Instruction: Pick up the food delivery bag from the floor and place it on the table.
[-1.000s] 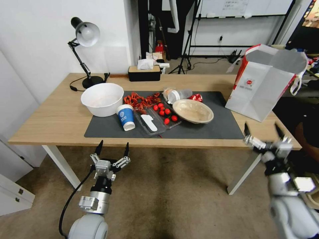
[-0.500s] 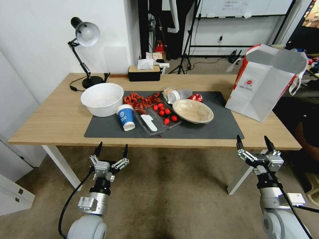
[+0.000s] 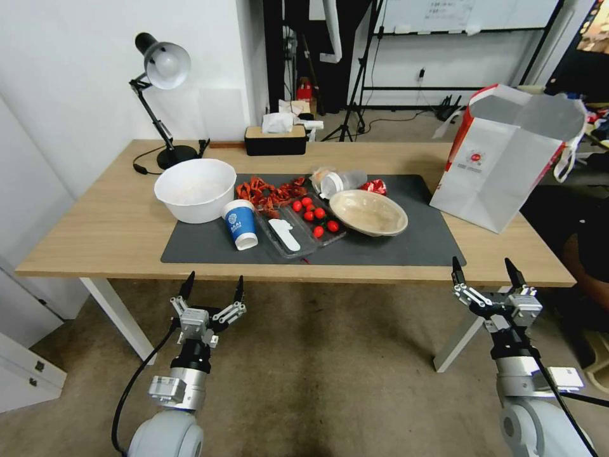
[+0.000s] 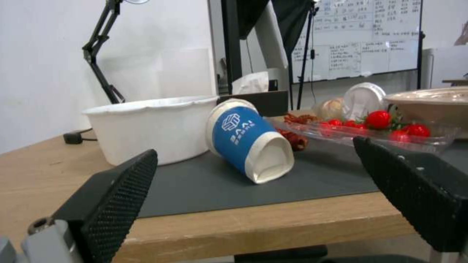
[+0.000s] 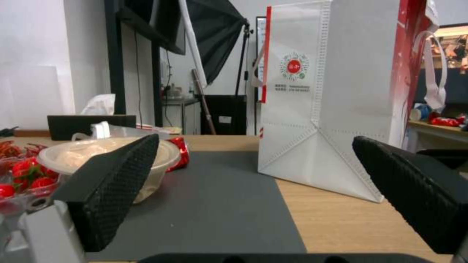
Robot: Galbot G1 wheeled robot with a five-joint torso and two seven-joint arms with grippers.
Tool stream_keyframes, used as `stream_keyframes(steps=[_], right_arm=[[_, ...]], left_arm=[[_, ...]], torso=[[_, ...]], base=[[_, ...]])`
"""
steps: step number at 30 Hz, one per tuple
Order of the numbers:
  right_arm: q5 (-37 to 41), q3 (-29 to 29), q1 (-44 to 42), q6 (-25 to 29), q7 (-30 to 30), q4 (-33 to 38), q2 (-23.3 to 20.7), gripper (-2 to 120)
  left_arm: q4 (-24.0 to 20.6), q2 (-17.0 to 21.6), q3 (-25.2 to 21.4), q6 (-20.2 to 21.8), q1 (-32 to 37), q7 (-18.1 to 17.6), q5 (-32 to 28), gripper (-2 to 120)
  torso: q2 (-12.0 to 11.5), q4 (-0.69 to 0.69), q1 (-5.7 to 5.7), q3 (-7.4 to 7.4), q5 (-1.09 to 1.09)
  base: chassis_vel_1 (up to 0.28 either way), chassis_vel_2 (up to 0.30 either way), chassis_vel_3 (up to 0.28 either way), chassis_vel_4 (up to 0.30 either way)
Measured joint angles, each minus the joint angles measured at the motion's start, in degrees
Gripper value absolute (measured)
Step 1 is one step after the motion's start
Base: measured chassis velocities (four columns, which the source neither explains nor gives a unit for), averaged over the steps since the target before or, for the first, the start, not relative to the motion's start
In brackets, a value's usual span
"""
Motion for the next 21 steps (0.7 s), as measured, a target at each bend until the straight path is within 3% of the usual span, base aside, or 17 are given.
stream_keyframes(steps=[21], right_arm=[[0.1, 0.0, 0.1, 0.0, 0.1, 0.0, 0.0, 100]], left_arm=[[0.0, 0.0, 0.0, 0.1, 0.0, 0.0, 0.0, 100]], torso=[[0.0, 0.0, 0.0, 0.0, 0.0]], base=[[0.0, 0.0, 0.0, 0.0]])
